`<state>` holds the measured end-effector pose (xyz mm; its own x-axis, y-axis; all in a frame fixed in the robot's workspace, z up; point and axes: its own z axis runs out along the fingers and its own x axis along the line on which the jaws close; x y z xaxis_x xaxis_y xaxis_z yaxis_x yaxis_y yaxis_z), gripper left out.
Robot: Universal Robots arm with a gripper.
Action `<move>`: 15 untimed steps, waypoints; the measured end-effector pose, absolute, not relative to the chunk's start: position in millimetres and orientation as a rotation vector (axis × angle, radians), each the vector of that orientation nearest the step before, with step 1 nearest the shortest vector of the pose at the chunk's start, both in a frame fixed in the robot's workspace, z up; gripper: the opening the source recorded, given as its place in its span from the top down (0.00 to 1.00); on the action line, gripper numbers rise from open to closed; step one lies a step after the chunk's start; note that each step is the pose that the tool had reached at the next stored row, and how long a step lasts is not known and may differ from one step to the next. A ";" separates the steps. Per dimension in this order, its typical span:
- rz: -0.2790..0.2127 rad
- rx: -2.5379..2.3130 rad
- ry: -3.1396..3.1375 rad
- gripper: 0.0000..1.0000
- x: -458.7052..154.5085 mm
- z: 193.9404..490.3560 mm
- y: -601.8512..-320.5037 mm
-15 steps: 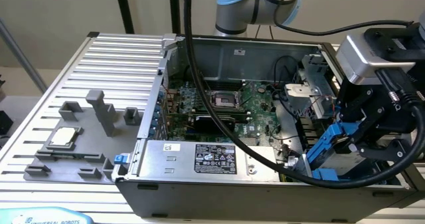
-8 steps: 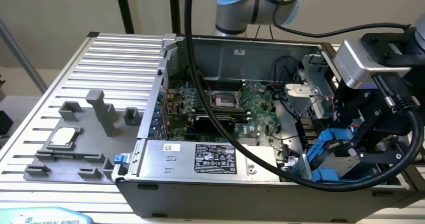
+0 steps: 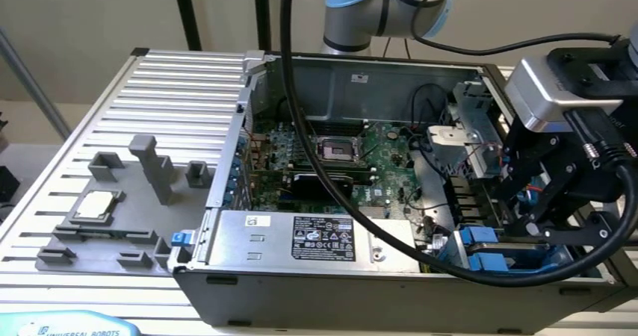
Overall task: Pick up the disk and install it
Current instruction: 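Insert the disk into the insertion slot, then insert the first disk wire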
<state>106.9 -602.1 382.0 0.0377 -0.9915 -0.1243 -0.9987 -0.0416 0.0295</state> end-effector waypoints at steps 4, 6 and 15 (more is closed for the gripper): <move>0.171 -2.214 2.128 0.54 108.0 382.7 -602.1; 0.171 -2.214 2.128 0.54 108.1 382.7 -602.1; 0.171 -2.214 2.128 0.54 108.1 382.7 -602.1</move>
<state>108.1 -602.1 382.7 0.0376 -0.9914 -0.1252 -0.9987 -0.0416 0.0294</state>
